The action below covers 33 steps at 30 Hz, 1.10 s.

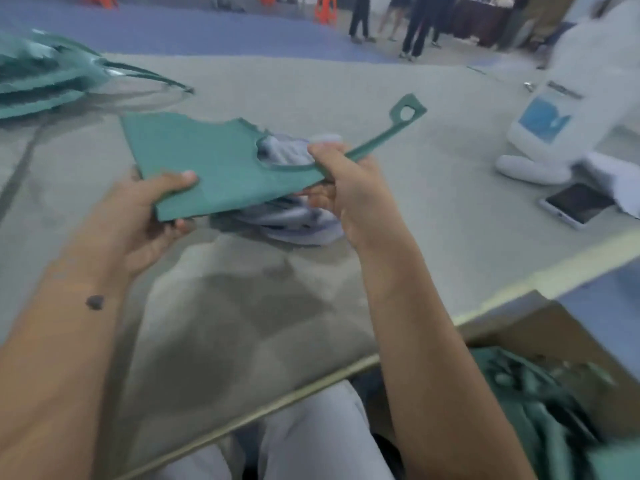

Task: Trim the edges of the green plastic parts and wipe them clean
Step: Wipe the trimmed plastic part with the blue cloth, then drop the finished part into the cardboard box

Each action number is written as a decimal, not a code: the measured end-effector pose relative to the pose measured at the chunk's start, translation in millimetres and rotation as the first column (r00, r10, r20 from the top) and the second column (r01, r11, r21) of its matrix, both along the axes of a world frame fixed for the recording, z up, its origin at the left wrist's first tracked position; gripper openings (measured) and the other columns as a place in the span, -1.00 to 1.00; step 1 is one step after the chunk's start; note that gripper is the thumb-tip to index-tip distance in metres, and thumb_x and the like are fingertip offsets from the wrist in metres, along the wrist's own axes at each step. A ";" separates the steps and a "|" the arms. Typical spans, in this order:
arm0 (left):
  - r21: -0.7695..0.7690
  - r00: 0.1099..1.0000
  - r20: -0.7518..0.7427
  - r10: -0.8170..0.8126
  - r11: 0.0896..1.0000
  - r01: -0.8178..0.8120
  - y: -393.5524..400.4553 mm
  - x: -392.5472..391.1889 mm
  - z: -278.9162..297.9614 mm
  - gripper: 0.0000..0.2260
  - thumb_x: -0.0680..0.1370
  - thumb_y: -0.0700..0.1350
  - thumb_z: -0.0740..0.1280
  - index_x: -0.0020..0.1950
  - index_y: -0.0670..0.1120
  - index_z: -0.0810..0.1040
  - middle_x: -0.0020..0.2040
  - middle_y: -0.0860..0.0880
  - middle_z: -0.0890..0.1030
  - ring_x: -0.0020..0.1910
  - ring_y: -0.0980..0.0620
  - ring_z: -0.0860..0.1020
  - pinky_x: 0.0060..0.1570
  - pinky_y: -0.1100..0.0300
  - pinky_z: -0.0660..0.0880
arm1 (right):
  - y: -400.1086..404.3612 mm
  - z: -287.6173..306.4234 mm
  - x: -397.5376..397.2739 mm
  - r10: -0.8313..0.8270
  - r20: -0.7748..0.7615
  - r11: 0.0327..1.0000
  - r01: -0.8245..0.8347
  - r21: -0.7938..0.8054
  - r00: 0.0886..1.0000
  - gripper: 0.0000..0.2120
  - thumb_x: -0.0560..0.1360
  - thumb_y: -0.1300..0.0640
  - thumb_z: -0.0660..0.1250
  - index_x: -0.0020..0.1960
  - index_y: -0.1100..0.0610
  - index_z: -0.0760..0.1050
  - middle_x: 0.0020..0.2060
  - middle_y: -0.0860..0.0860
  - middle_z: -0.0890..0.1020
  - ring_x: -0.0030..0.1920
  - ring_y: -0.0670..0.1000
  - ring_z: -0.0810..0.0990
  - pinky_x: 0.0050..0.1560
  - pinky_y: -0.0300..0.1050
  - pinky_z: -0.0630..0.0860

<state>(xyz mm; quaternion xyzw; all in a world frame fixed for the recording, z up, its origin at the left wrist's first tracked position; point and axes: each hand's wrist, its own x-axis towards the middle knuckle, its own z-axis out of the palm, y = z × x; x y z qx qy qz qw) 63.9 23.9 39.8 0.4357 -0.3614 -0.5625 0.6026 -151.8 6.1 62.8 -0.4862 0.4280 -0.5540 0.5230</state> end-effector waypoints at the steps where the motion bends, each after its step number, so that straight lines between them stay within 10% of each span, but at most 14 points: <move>1: -0.003 0.999 0.037 -0.032 0.999 0.033 5.4 -11.9 5.1 -0.86 0.55 -0.26 0.27 -0.06 -0.03 0.53 -0.34 0.12 0.64 -0.48 0.21 0.54 -0.62 0.41 0.35 | 11.5 -0.8 -14.1 -0.051 0.001 0.998 0.051 -0.031 0.999 -0.81 0.59 0.23 0.25 -0.16 0.28 0.52 -0.39 0.10 0.53 -0.37 0.04 0.55 -0.42 -0.21 0.49; 7: -0.087 0.879 0.203 -0.431 0.887 0.454 31.5 -115.8 18.8 -0.81 0.40 -0.21 0.35 -0.06 0.00 0.66 -0.14 0.11 0.71 -0.28 0.15 0.67 -0.50 0.27 0.55 | 81.9 -17.3 -120.1 -0.415 0.148 0.907 0.394 0.149 0.898 -0.82 0.55 0.10 0.33 -0.18 0.17 0.52 -0.45 0.00 0.57 -0.48 -0.03 0.57 -0.52 -0.26 0.40; 16: 0.098 0.403 0.486 -0.775 0.507 0.856 100.7 -337.0 -34.5 -0.90 0.53 -0.17 0.39 -0.03 0.01 0.52 -0.34 0.07 0.68 -0.53 0.07 0.60 -0.62 0.34 0.39 | 234.2 -96.9 -287.2 -0.919 0.225 0.393 0.806 0.443 0.325 -0.87 0.52 0.21 0.26 -0.20 0.14 0.37 -0.39 0.02 0.33 -0.64 -0.09 0.26 -0.67 -0.32 0.14; 21: 0.351 0.421 0.360 -0.833 0.539 0.765 131.2 -380.7 -107.5 -0.78 0.55 -0.20 0.39 0.17 -0.17 0.51 0.03 -0.13 0.64 -0.49 0.14 0.60 -0.51 0.34 0.48 | 286.6 -158.3 -316.8 -0.991 -0.038 0.086 0.814 0.574 0.131 -0.80 0.46 0.22 0.35 0.00 0.20 0.36 -0.30 0.12 0.48 -0.64 -0.03 0.37 -0.62 -0.29 0.28; 25: 0.480 0.446 0.167 -0.879 0.468 0.742 132.4 -373.2 -134.1 -0.51 0.58 -0.21 0.35 0.47 -0.12 0.27 0.07 -0.08 0.58 -0.04 -0.05 0.64 -0.20 0.21 0.62 | 298.9 -195.6 -319.9 -0.999 -0.038 -0.030 0.760 0.650 -0.007 -0.86 0.50 0.23 0.32 0.00 0.22 0.38 -0.34 0.15 0.54 -0.59 0.01 0.45 -0.60 -0.26 0.36; 27: 0.528 0.330 0.250 -0.910 0.414 0.742 126.1 -366.2 -136.1 -0.59 0.62 -0.08 0.29 0.45 -0.05 0.30 0.22 -0.09 0.55 0.09 -0.05 0.59 -0.05 0.14 0.59 | 300.6 -209.8 -315.9 -0.994 0.057 -0.026 0.695 0.718 -0.096 -0.76 0.53 0.23 0.32 0.16 0.24 0.37 -0.18 0.18 0.55 -0.45 0.05 0.50 -0.52 -0.20 0.47; 31: 0.591 0.217 0.336 -0.916 0.385 0.709 119.3 -359.4 -136.4 -0.76 0.65 0.02 0.19 0.27 -0.01 0.47 0.07 -0.03 0.64 0.04 -0.01 0.62 0.14 0.04 0.53 | 295.5 -222.6 -305.0 -0.970 0.041 -0.093 0.525 0.846 -0.238 -0.56 0.56 0.10 0.32 0.39 0.09 0.31 0.30 0.10 0.45 -0.01 0.00 0.55 0.29 -0.01 0.42; 33: 0.594 0.210 0.335 -0.918 0.379 0.709 120.0 -360.3 -136.2 -0.79 0.66 0.03 0.18 0.23 0.01 0.49 0.03 -0.01 0.66 0.02 0.00 0.63 0.15 0.04 0.53 | 295.2 -225.2 -295.9 -0.967 -0.039 -0.173 0.530 0.830 -0.253 -0.69 0.56 0.12 0.29 0.29 0.12 0.39 0.30 0.09 0.45 -0.04 -0.01 0.53 0.11 -0.21 0.47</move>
